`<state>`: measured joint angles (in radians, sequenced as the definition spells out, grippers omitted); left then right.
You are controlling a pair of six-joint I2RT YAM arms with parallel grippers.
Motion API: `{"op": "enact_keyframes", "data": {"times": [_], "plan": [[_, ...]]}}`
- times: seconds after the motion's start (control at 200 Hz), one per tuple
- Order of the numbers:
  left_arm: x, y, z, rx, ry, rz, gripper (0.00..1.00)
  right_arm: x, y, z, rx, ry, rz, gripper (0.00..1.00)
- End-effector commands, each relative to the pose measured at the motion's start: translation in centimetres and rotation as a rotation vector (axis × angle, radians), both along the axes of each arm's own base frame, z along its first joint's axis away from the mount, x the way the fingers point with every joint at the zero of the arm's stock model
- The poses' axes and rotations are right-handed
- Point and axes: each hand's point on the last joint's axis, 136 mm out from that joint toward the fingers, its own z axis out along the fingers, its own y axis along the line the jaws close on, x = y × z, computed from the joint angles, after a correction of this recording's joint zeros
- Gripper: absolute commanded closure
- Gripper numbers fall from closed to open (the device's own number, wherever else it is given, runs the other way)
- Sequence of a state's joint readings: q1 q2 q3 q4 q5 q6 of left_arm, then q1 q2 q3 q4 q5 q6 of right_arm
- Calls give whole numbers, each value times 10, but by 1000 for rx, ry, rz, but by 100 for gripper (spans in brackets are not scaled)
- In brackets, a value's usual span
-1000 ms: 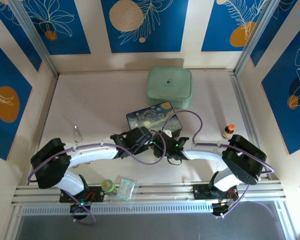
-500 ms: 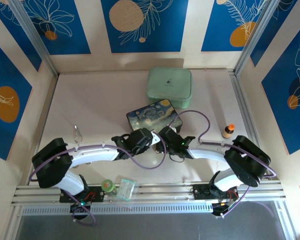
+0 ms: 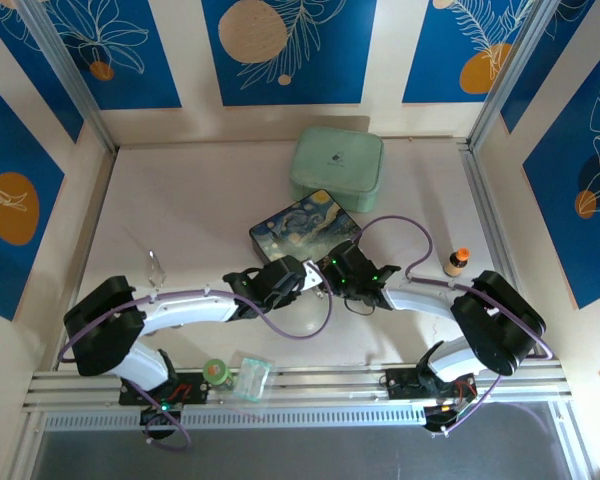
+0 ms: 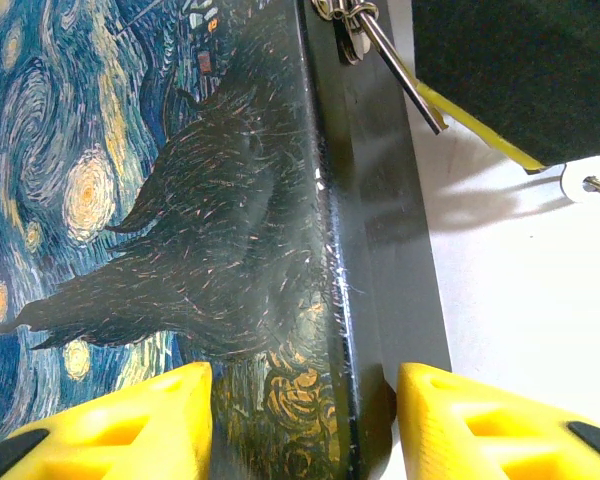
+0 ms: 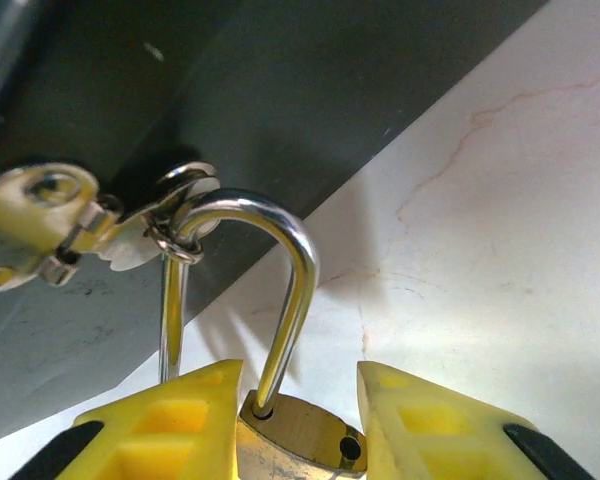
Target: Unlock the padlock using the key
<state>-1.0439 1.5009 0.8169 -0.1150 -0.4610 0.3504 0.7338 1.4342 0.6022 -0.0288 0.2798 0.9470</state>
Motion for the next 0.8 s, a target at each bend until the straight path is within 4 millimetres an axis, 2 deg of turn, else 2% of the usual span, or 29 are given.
{"op": "enact_keyframes", "data": {"times": [0.0,0.105,0.16,0.275,0.365,0.45,0.635,0.795], "plan": [[-27,28,-45,157,141,-36,52,16,5,23,30,-85,-11,69],[-27,25,-42,150,142,-36,52,14,-8,13,-80,-67,-14,68],[-28,23,-40,144,141,-47,52,16,-14,12,-52,-61,-43,68],[-30,19,-37,135,132,-61,52,27,-9,29,118,-98,-79,69],[-30,19,-41,153,134,-64,52,35,-7,43,111,-131,-72,71],[-30,21,-45,173,139,-62,52,40,-11,47,101,-145,-81,71],[-31,20,-43,160,138,-65,53,47,-22,46,133,-144,-121,71],[-31,16,-40,142,148,-65,53,52,-27,33,141,-128,-145,75]]}}
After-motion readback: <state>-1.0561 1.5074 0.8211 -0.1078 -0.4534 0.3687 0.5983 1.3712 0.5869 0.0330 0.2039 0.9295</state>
